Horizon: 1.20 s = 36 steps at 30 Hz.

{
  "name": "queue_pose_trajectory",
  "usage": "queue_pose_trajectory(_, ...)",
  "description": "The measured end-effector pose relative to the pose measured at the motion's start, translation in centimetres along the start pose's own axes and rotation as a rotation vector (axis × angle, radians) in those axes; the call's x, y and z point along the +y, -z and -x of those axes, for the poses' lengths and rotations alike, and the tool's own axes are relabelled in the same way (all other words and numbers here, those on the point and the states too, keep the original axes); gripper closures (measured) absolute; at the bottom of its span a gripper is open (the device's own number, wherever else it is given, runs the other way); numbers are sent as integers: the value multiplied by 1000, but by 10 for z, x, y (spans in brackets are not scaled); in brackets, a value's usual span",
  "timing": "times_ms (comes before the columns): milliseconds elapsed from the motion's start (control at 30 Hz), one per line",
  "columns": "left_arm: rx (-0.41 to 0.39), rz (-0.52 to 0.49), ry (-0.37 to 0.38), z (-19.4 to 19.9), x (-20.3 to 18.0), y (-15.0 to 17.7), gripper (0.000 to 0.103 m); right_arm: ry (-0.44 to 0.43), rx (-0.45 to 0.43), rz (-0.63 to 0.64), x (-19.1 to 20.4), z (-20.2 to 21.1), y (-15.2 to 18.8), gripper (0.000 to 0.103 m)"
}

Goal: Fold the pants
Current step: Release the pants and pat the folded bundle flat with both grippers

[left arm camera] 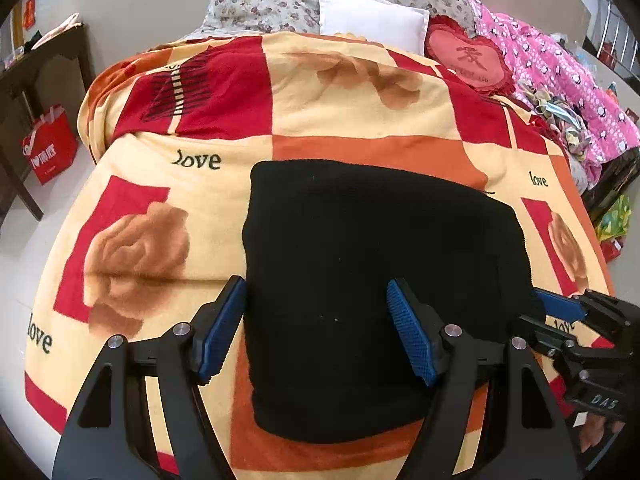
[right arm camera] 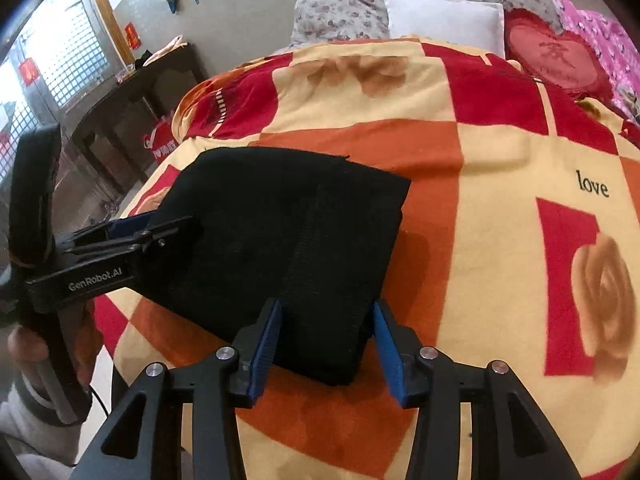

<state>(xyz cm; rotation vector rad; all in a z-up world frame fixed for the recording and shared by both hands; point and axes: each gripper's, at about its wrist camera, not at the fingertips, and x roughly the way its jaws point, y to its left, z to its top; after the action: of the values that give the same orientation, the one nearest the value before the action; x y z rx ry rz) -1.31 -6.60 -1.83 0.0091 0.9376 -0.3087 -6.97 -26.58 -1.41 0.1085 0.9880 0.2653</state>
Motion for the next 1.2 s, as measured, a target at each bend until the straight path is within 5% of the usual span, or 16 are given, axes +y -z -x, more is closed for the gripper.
queue_pose_trajectory(433, 11, 27, 47, 6, 7, 13, 28, 45, -31, 102, 22, -4, -2, 54)
queue_pose_trajectory(700, 43, 82, 113, 7, 20, 9, 25, -10, -57, -27, -7, 12, -10, 54)
queue_pose_trajectory(1200, 42, 143, 242, 20, 47, 0, 24, -350, -53, -301, -59, -30, -6, 46)
